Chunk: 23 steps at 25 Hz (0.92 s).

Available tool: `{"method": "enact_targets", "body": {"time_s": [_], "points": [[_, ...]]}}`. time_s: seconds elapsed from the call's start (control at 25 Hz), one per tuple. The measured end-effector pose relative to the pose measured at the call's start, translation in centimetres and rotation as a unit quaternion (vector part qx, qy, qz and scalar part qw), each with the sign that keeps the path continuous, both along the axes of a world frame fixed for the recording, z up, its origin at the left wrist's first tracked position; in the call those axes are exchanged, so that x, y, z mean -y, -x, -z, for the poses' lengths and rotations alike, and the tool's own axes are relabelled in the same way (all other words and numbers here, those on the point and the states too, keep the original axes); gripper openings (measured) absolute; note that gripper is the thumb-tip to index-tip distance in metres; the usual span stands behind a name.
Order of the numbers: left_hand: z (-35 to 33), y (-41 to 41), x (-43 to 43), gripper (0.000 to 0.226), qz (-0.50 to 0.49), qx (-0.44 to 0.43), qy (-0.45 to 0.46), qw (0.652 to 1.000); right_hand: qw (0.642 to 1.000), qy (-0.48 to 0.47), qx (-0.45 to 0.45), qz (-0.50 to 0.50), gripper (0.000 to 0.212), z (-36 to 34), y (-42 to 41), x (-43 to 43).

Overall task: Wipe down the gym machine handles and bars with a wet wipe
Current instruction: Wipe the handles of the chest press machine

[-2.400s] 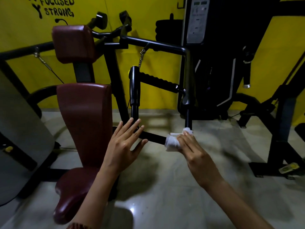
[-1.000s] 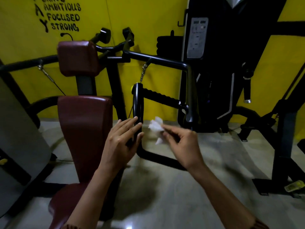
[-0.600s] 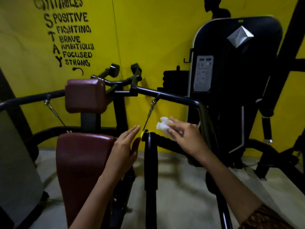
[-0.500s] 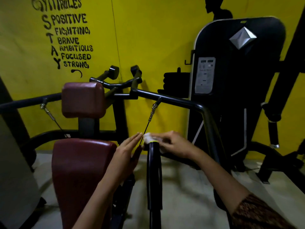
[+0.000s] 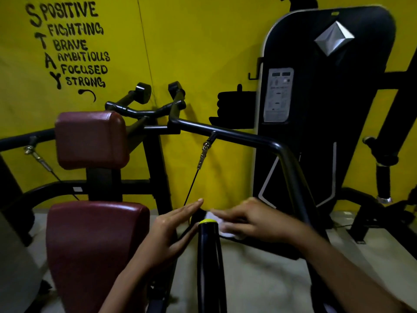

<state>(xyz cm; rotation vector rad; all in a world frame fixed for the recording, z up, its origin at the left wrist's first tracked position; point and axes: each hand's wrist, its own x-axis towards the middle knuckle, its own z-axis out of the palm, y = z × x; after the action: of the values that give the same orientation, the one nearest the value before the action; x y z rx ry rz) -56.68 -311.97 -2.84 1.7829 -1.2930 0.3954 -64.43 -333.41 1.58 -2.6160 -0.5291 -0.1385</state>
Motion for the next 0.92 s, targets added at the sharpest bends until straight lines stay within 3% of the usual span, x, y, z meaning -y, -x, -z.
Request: {"method": "enact_targets", "body": {"time_s": [0.12, 0.36, 0.6, 0.68, 0.8, 0.92], "points": [[0.0, 0.2, 0.0, 0.051, 0.006, -0.030, 0.000, 1.000, 0.996, -0.050, 0.071, -0.022, 0.042, 1.3, -1.0, -2.5], [0.0, 0.5, -0.2, 0.049, 0.007, -0.050, -0.021, 0.998, 0.982, 0.020, 0.168, -0.082, 0.043, 4.0, 2.6, 1.7], [-0.2, 0.8, -0.3, 0.049, 0.007, -0.103, -0.012, 0.995, 0.988, -0.004, 0.136, -0.076, 0.051, 3.5, 0.4, -0.5], [-0.2, 0.8, -0.3, 0.047, -0.003, -0.088, -0.014, 0.996, 0.984, -0.010, 0.150, -0.094, 0.044, 4.3, 1.6, 1.6], [-0.5, 0.9, -0.4, 0.042, -0.016, -0.060, -0.008, 0.998, 0.982, -0.001, 0.184, -0.036, 0.045, 4.4, 3.8, 4.6], [-0.9, 0.8, -0.9, 0.039, -0.034, -0.008, -0.013, 0.999, 0.993, 0.002, 0.120, 0.018, 0.048, 3.2, 3.0, 3.1]]}}
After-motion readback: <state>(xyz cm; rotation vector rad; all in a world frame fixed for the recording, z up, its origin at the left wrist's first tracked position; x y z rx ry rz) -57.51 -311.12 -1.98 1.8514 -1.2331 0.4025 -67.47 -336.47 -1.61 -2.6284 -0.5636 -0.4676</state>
